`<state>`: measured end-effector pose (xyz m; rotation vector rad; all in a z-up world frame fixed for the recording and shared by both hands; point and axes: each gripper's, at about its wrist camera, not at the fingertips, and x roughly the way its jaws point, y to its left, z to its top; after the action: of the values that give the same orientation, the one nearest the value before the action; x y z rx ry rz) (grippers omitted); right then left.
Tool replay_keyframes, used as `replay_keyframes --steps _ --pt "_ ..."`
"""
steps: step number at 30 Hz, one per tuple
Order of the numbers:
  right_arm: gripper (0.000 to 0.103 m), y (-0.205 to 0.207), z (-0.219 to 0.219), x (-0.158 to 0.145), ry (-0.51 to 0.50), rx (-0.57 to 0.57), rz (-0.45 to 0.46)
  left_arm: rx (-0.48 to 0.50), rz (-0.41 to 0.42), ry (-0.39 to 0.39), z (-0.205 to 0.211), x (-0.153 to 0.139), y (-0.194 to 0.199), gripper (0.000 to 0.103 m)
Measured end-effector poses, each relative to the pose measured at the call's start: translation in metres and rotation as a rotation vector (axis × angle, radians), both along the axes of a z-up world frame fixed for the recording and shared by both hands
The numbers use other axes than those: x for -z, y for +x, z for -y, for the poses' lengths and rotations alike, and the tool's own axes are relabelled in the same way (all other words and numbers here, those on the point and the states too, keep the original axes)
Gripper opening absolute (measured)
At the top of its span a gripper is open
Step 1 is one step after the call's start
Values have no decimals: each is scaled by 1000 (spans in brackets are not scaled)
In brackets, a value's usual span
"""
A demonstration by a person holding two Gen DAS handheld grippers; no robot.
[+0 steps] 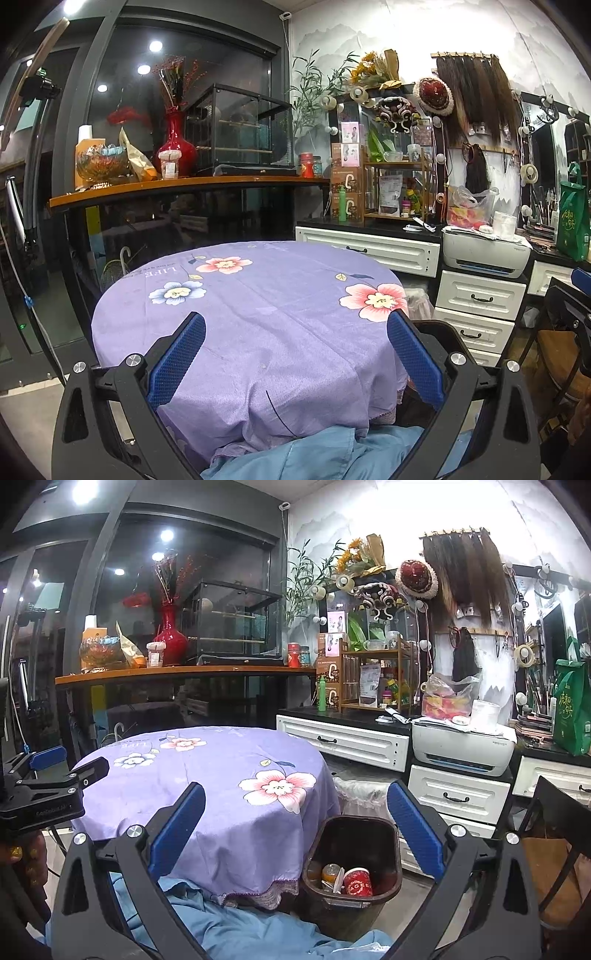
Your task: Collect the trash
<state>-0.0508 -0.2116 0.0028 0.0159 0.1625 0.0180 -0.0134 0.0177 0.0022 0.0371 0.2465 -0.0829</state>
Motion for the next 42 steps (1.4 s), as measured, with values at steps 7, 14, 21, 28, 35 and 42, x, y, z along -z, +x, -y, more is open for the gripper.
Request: replay_keyframes --steps 7,14,21,28,35,42 --pt "97 0 0 0 0 -1 -2 2 -5 -3 -2 0 2 97" --pt "97 1 1 1 -1 -5 -1 3 -6 -2 -2 0 2 97" --pt "97 1 1 2 0 -6 -1 2 -7 0 -1 0 2 97" --pt "97 2 1 3 0 -7 -2 5 -13 -3 -2 2 3 97" --pt "97 2 2 3 1 -9 -4 11 -19 -3 -2 4 4 97" --pt "97 2 1 3 1 -10 -5 -6 -46 -25 -5 10 7 97"
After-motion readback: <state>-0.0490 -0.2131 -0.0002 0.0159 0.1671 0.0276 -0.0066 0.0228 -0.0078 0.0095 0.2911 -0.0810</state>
